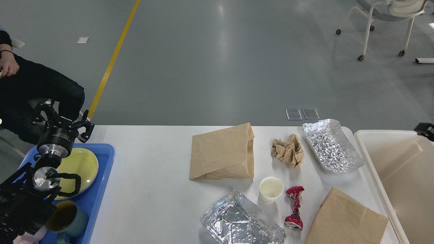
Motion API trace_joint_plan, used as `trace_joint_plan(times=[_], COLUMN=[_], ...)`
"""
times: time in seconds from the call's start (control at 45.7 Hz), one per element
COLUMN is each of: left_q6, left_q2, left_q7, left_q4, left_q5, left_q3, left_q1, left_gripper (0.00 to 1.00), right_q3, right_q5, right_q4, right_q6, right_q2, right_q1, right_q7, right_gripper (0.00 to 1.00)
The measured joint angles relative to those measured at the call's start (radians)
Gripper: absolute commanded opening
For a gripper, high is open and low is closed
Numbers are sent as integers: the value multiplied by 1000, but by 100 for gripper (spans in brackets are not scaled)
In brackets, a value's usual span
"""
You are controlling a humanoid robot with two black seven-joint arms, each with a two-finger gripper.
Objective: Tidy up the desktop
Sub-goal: 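Bring the right gripper back over the second white paper cup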
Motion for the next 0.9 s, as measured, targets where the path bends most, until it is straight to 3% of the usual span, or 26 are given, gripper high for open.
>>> trace_joint_plan(times=[0.329,0.438,0.635,0.898], left_q6=[0,0,0,0], left_q2=[0,0,0,0], left_q7=[0,0,0,0], left_q4=[0,0,0,0], left_q5=[0,0,0,1], left_q3=[0,1,1,1], left_q1=[0,0,0,0], left_gripper=[97,97,97,97], right_q3=[-246,-290,-314,-297], right_q5=[2,6,8,10], right_q4=[369,460,537,639], right_q6=[39,94,347,682], right_q2=[136,186,257,267], right_q1=[517,646,810,1036], right_q7=[-2,-1,1,7], right_gripper=[100,100,100,100])
